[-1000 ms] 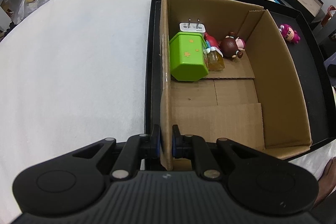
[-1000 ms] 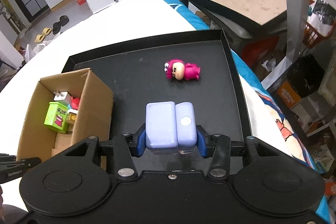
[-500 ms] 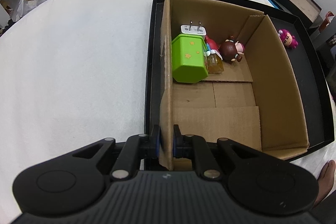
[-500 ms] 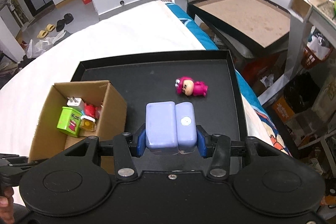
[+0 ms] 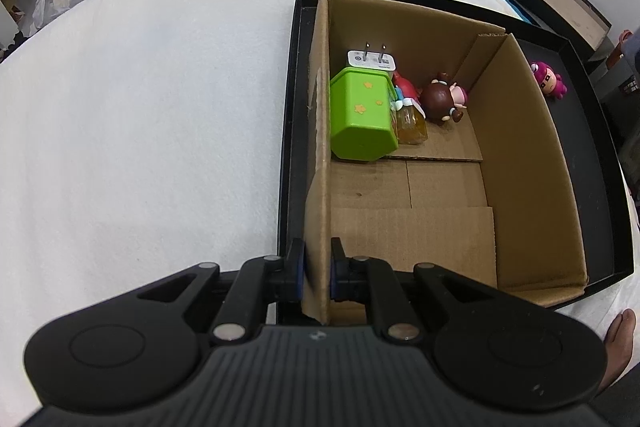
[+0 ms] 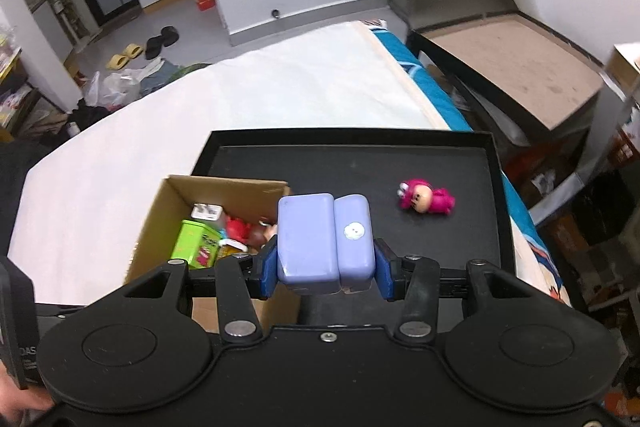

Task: Organize rigid objects
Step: 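Carry the lavender block with the right tool over the box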

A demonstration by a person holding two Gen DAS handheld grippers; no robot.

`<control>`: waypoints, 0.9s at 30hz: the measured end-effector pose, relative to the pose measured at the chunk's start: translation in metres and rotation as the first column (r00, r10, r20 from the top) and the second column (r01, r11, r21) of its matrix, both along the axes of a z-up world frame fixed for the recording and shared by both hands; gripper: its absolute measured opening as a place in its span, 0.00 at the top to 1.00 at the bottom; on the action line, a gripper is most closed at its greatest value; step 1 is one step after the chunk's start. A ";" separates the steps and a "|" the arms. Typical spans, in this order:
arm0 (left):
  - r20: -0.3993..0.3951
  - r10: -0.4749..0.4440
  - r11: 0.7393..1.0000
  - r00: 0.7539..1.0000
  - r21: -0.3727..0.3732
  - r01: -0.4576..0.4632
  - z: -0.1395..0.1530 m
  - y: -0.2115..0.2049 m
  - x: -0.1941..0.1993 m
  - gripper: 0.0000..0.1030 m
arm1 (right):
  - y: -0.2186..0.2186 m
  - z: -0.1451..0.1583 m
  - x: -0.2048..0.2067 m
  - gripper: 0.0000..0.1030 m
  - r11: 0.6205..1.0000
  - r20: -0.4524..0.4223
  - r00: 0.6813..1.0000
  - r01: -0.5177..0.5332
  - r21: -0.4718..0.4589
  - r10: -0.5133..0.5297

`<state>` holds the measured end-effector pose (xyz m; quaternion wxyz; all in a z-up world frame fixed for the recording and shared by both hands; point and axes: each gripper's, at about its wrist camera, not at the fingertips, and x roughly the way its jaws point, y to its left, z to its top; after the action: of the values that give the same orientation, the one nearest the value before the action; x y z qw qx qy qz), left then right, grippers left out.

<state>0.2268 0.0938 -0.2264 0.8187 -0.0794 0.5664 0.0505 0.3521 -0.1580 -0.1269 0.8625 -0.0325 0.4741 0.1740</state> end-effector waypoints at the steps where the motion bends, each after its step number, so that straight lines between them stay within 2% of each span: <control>1: 0.001 0.001 1.000 1.000 -0.002 -0.001 0.000 0.000 0.000 0.90 | 0.004 0.001 0.000 0.56 1.000 0.001 1.000 -0.008 -0.002 0.008; 12: 0.014 0.017 1.000 1.000 -0.017 -0.017 0.000 0.005 -0.002 0.90 | 0.054 0.000 -0.001 0.56 0.993 -0.018 0.994 -0.111 -0.035 0.111; 27: 0.024 0.032 0.999 0.999 -0.033 -0.031 0.001 0.010 -0.003 0.89 | 0.099 -0.034 -0.004 0.56 0.975 -0.105 0.977 -0.197 -0.101 0.187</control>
<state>0.2240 0.1037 -0.2252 0.8232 -0.1022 0.5560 0.0532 0.3480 -0.0592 -0.1612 0.8149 -0.1176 0.5183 0.2313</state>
